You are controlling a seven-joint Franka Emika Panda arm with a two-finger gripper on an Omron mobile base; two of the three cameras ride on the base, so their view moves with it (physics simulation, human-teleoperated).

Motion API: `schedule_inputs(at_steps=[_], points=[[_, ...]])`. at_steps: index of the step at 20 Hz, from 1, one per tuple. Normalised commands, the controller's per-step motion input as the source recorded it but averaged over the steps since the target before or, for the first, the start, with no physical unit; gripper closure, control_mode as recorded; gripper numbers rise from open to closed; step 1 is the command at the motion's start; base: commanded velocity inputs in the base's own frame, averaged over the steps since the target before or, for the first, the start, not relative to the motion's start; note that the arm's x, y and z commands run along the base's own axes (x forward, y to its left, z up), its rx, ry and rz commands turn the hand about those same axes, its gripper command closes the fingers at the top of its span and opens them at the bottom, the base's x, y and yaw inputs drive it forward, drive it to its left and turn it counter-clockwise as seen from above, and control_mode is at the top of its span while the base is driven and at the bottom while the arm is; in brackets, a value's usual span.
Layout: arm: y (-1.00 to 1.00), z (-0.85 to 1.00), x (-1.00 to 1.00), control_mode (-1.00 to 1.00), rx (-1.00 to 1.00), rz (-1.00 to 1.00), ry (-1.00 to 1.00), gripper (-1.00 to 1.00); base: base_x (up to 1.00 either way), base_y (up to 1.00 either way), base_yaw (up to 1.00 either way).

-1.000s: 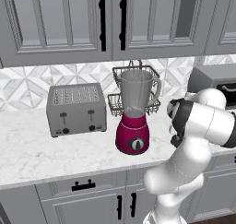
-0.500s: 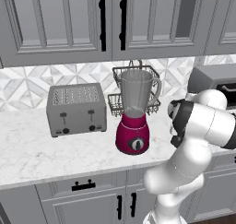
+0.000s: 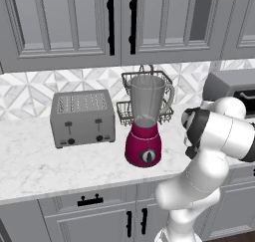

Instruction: Close the lid blender by securely placing the lid on top.

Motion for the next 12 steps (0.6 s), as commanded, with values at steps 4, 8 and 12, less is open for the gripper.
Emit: schedule_inputs(at_steps=[4,8,12], points=[[0.01,0.02,0.0,-1.0,0.0,0.0,0.0,1.0,0.0,0.0,0.0],[0.14,0.54,0.0,-1.0,0.0,-0.07,-0.04,1.0,0.0,0.0,0.0],[0.08,1.0,0.0,-1.0,0.0,-0.05,-0.16,1.0,0.0,0.0,0.0]])
